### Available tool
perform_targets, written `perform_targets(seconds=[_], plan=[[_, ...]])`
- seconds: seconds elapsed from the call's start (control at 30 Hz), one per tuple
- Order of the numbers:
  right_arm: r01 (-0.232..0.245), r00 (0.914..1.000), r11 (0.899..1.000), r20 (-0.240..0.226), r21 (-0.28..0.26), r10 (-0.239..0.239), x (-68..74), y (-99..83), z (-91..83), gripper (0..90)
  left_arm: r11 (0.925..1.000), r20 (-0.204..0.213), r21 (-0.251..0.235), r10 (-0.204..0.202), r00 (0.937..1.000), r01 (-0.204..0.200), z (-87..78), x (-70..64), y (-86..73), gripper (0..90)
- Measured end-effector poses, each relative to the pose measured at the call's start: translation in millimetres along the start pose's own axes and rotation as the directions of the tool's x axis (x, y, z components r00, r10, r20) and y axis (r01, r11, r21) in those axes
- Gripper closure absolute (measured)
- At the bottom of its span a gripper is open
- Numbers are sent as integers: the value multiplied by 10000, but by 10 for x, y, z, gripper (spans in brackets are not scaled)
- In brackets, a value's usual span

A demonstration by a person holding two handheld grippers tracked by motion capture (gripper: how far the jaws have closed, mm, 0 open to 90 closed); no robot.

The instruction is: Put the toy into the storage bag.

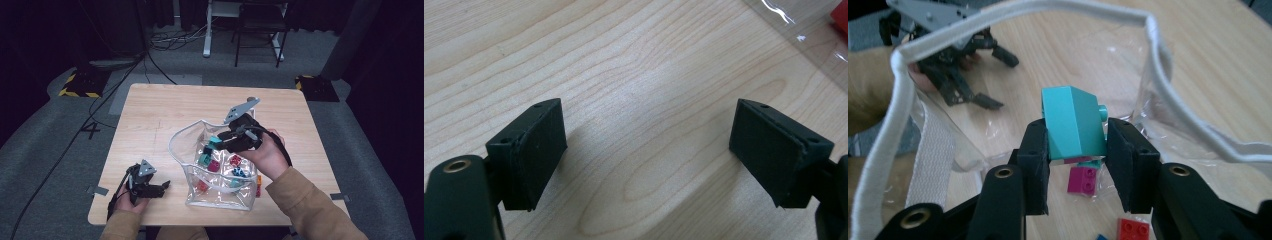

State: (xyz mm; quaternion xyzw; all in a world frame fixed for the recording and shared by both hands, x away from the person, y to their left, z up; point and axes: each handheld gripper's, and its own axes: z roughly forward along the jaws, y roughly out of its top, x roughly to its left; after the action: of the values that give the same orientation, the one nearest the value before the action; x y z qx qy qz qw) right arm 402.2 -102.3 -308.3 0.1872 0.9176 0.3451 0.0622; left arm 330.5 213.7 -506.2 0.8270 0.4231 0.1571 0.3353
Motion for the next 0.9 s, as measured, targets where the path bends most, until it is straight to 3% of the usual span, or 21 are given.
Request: perform_targets(seconds=[0.27,0.57,0.63,0.77,0.9], plan=[[444,9988,9920,-233,1183,-419,71,-19,210,619,10000,2,3,-2,10000,2,0,0,0,155],[709,9967,9770,-528,2011,-615,145,-25,258,616,10000,13,-6,-8,10000,8,0,-1,-1,155],[728,9965,9780,-554,1954,-631,148,-29,245,602,10000,19,-4,-10,10000,10,0,-1,-1,154],[449,9985,9892,-361,1392,-402,148,-31,185,472,10000,12,2,-19,10000,19,-1,-2,-2,155],[248,9995,9978,-193,611,-237,140,-36,38,458,10000,2,-2,-7,10000,7,-1,-1,-2,154]])
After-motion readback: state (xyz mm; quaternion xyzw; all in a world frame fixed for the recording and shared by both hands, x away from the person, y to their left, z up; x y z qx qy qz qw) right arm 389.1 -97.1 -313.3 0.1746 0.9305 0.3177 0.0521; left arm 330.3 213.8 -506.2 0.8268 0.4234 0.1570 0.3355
